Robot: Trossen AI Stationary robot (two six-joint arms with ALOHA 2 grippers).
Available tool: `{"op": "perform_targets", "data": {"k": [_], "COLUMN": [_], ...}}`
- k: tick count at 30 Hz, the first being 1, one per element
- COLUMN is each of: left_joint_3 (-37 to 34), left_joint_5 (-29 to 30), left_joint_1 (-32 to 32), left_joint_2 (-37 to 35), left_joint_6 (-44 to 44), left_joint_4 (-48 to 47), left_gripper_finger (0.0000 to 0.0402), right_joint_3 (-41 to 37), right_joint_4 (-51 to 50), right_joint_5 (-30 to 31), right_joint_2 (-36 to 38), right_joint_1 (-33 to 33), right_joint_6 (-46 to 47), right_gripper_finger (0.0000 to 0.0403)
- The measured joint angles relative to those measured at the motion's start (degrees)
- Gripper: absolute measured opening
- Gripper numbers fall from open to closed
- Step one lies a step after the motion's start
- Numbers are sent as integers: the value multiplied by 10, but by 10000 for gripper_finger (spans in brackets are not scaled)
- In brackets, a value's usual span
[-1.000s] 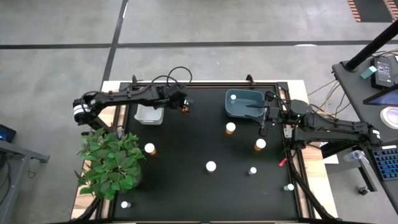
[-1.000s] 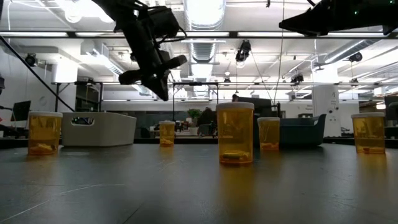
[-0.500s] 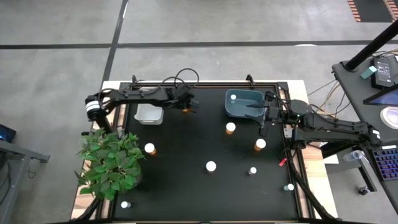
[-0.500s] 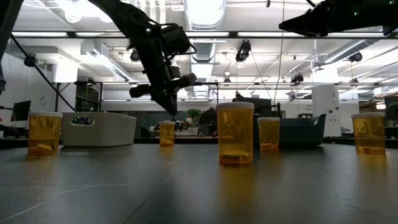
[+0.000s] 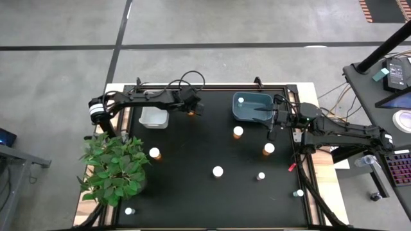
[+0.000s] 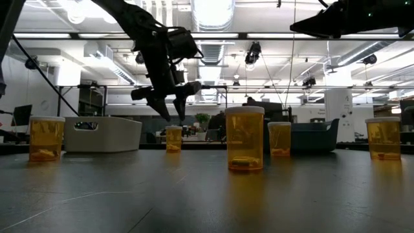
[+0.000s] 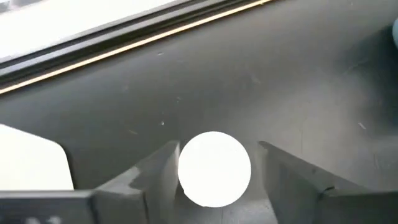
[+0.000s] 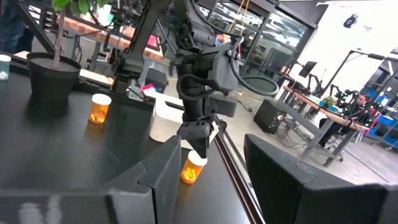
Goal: Pick and place medicine bottles into bin by pill shape (circle, oval)
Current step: Put the big orange pill bottle into the white bin
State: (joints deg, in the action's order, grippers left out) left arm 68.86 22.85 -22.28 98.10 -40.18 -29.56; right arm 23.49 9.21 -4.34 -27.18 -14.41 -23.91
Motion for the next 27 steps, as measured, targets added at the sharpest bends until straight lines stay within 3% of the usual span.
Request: {"op": "perform_targets", "data": {"k": [5, 27], "left_joint_3": [-8, -26], "left_joint_5": [0, -5], "left_joint_1": [0, 0], "left_joint_2": [1, 1], "left_joint_6": [-15, -45], "left_joint_4": [0, 6], "left_gripper_finger": [230, 231], "right_joint_3": [0, 0], "right_joint_4": [0, -1], "right_joint_5": [0, 0], "right_joint_2": [0, 0], "right_joint_1": [0, 0], "right_joint_6": [-1, -1], "right_gripper_finger": [169, 169]}}
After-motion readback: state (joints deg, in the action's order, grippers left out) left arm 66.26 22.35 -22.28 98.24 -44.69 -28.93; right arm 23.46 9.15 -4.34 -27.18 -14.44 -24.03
